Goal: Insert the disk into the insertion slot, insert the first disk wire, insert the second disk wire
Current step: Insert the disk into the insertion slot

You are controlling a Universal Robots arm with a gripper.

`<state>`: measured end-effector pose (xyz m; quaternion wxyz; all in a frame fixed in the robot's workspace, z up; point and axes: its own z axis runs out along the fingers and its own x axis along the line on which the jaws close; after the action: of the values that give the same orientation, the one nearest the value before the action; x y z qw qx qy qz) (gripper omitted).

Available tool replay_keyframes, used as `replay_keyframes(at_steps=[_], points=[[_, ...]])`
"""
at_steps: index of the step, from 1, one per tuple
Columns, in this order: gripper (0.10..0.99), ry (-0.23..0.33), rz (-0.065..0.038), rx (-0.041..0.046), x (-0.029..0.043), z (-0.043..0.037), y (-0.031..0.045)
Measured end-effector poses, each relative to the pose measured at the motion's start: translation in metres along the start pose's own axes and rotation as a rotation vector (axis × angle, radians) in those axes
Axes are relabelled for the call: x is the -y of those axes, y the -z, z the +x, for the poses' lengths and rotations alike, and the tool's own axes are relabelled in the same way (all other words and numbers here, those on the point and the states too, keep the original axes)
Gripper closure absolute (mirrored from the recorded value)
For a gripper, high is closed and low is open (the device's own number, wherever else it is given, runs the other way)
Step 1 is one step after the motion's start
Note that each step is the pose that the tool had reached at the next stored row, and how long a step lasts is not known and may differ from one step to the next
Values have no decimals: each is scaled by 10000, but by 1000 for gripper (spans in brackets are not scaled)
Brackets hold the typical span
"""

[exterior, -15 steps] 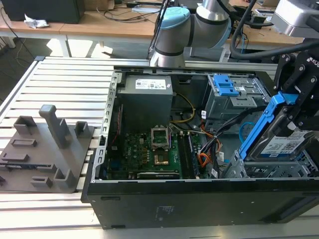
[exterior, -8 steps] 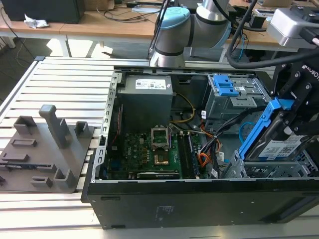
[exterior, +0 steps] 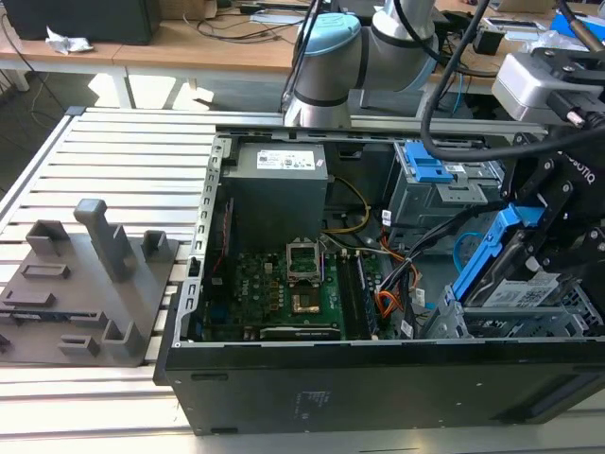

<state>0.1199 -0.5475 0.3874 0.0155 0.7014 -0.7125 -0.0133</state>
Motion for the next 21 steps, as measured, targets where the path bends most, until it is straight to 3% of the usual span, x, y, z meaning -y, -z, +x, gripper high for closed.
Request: replay_keyframes(at_steps=[8,16,17,18,21], points=[[725,0,-4,1,5,0,-136],[725,-1,-5,-2,5,0,-141],[714,0,-5,-1,6,0,-141],[647,0,-4,-1,6,0,-142],[647,0,-5,0,6,0,-143]])
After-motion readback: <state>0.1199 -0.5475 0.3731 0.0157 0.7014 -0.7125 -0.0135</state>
